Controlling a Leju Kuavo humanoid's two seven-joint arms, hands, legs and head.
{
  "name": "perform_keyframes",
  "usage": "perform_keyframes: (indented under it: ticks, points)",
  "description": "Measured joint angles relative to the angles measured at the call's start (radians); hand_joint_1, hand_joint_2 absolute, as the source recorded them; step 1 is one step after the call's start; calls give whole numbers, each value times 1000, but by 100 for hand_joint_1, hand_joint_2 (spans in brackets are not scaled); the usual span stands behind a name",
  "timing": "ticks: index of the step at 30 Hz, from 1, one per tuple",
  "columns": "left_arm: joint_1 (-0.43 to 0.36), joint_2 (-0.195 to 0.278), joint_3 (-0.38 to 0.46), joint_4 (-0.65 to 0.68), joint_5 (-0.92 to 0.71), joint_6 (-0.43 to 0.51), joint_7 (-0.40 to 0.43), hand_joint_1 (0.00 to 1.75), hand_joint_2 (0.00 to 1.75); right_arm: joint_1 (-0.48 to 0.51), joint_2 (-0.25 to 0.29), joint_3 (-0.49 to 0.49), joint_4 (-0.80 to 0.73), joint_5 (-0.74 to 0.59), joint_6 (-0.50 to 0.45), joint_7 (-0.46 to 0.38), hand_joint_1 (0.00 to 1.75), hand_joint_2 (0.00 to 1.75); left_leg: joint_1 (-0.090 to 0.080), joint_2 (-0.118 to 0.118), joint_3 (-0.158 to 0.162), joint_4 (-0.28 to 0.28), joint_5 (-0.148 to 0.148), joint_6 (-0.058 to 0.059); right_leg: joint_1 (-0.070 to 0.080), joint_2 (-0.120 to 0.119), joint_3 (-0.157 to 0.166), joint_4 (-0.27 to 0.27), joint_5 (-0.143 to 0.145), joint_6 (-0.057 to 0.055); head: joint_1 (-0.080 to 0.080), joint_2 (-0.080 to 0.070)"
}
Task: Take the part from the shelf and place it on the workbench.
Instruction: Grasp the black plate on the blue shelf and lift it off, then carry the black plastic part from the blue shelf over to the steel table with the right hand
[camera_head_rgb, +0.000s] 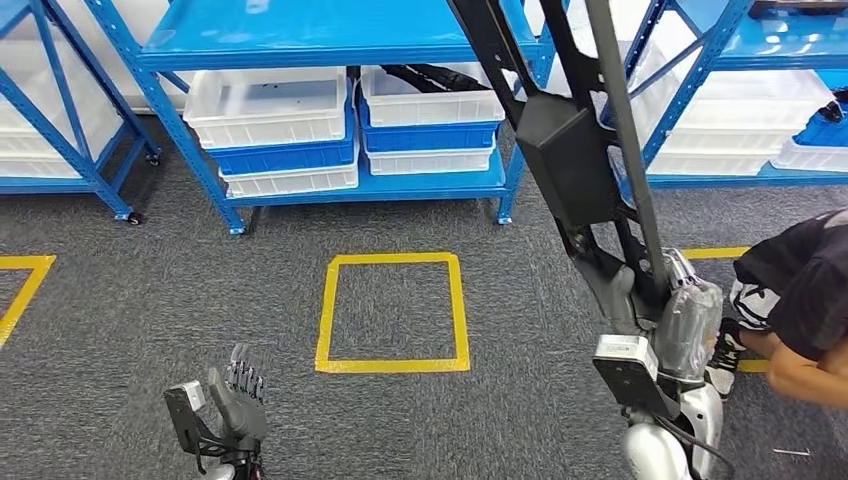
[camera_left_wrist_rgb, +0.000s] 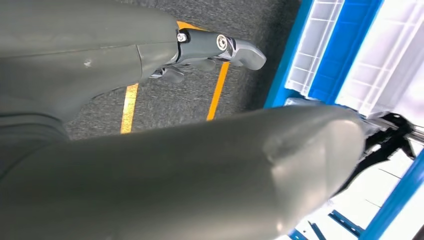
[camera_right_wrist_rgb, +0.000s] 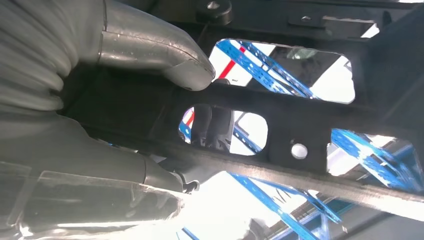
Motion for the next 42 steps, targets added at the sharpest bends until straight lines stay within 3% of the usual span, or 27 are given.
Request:
perform_keyframes:
  ticks: [2, 3, 4, 5, 7, 9, 11, 12, 14, 17, 19, 20, 22, 24, 27, 29, 30, 32, 34, 35, 36, 38, 40, 42]
  points:
    - [3, -2, 0, -1, 0, 0, 0, 0, 0, 11, -3, -9, -2, -8, 0, -5, 175, 175, -5, 2, -14, -2, 13, 6, -1, 2, -55, 135, -67, -8, 2, 0]
    - [5, -3, 0, -1, 0, 0, 0, 0, 0, 17, -4, -12, -2, -12, 0, -7, 175, 175, -6, 2, -21, -2, 17, 6, -1, 2, -71, 186, -87, -6, 2, 0]
    - [7, -4, 0, -1, 0, 0, 0, 0, 0, 22, -5, -14, -2, -14, 0, -8, 175, 175, -8, 2, -27, -1, 21, 5, -1, 3, -69, 203, -93, -1, 2, 0]
    - [8, -5, 1, -1, 0, 0, 0, 0, 0, 26, -6, -15, -2, -15, 0, -9, 175, 175, -8, 1, -32, -1, 25, 4, -1, 3, -45, 175, -83, 5, 2, 0]
    - [10, -6, 1, -1, 1, 0, 0, 0, 0, 29, -6, -18, -3, -19, 0, -11, 175, 175, -10, 1, -38, 6, 27, -1, -3, 2, 47, 33, -45, 15, 3, 0]
    - [11, -7, 2, -3, 1, 0, 0, 0, 0, 30, -6, -21, -5, -24, 1, -15, 175, 175, -14, 0, -49, 18, 27, -8, 0, 3, 111, -75, -20, 10, 1, 0]
    - [14, -7, 3, -5, 2, 0, 0, 0, 0, 33, -6, -22, -6, -29, 2, -19, 175, 175, -17, 0, -57, 26, 30, -17, 5, 6, 118, -90, -16, -1, 0, 0]
    - [17, -7, 4, -6, 2, -1, 0, 0, 0, 35, -6, -22, -6, -32, 3, -20, 175, 175, -15, 0, -60, 28, 30, -21, 0, 6, 117, -91, -12, -7, 0, 0]
    - [20, -6, 5, -9, 2, -2, 0, 0, 0, 34, -6, -22, -7, -36, 4, -23, 175, 175, -9, -2, -75, 61, 4, -32, -8, 5, 117, -93, -6, -22, -3, 0]
    - [25, -6, 7, -11, 1, -4, 0, 0, 0, 33, -5, -22, -8, -39, 6, -25, 175, 175, 1, -3, -147, 235, -94, -50, -8, 3, 113, -94, 0, -40, -6, 0]
    - [32, -6, 9, -11, 0, -5, 0, 0, 0, 33, -4, -22, -8, -40, 8, -26, 175, 175, 6, -3, -181, 322, -121, -56, -6, 3, 110, -94, 2, -43, -6, 0]
    - [35, -6, 10, -11, 0, -6, 0, 0, 0, 33, -4, -22, -8, -40, 10, -26, 175, 175, 7, -3, -171, 309, -107, -56, -5, 3, 109, -93, 3, -43, -6, 0]
    - [37, -6, 11, -13, -1, -7, 0, 0, 0, 33, -3, -22, -8, -39, 12, -26, 175, 175, 8, -3, -100, 184, -43, -48, -4, 4, 111, -93, 4, -43, -7, 0]
    - [35, -5, 13, -17, -1, -8, 0, 0, 0, 31, -1, -22, -8, -39, 12, -27, 175, 175, 4, -5, -35, 64, -6, -37, 1, 5, 109, -93, 7, -37, -6, 0]
    - [36, -5, 17, -21, -1, -8, 0, 0, 0, 29, 0, -22, -8, -36, 13, -28, 175, 175, -6, -6, -27, 30, 0, -24, 4, 4, 102, -96, 17, -22, -6, 0]
    - [35, -7, 19, -24, -2, -8, 0, 0, 0, 28, 1, -22, -9, -23, 14, -28, 175, 175, -4, -3, -25, 11, 16, -11, 6, 3, 88, -81, 6, -16, -4, 0]
    - [34, -8, 20, -25, -2, -8, 0, 0, 0, 28, 1, -23, -9, -15, 14, -28, 175, 175, -3, -1, -24, 1, 24, -4, 7, 3, 69, -46, -14, -17, -2, 0]
    - [33, -9, 20, -25, -3, -7, 0, 0, 0, 30, 2, -24, -9, 0, 14, -28, 175, 175, -3, 0, -30, -5, 34, 5, 6, 4, 9, 79, -75, -25, 0, 0]
    - [35, -9, 21, -25, -3, -7, 0, 0, 0, 35, 2, -26, -9, 10, 14, -27, 175, 175, -5, 1, -39, -4, 39, 5, 3, 4, -38, 185, -110, -19, 0, 0]
    - [35, -10, 22, -25, -3, -6, 0, 0, 0, 37, 3, -26, -9, 13, 14, -26, 175, 175, -5, 0, -42, -3, 41, 4, 1, 3, -34, 185, -105, -11, 0, 0]
    - [36, -10, 23, -25, -3, -6, 0, 0, 0, 37, 3, -27, -9, 14, 14, -26, 175, 175, -5, 0, -45, -1, 42, 2, -2, 3, -7, 142, -86, -1, 1, 0]
    - [35, -10, 23, -25, -3, -6, 0, 0, 0, 35, 3, -28, -9, 15, 14, -25, 175, 175, -7, -1, -51, 11, 40, -6, -9, 1, 73, 1, -40, 13, 2, 0]
    - [35, -11, 24, -26, -3, -6, 0, 0, 0, 35, 4, -28, -9, 24, 14, -23, 175, 175, -11, -1, -61, 26, 36, -18, -9, 3, 114, -76, -21, 6, 0, 0]
    - [36, -11, 25, -27, -3, -6, 0, 0, 0, 36, 4, -29, -9, 38, 13, -19, 175, 175, -10, -1, -68, 32, 38, -30, -5, 7, 112, -79, -17, -9, -1, 0]
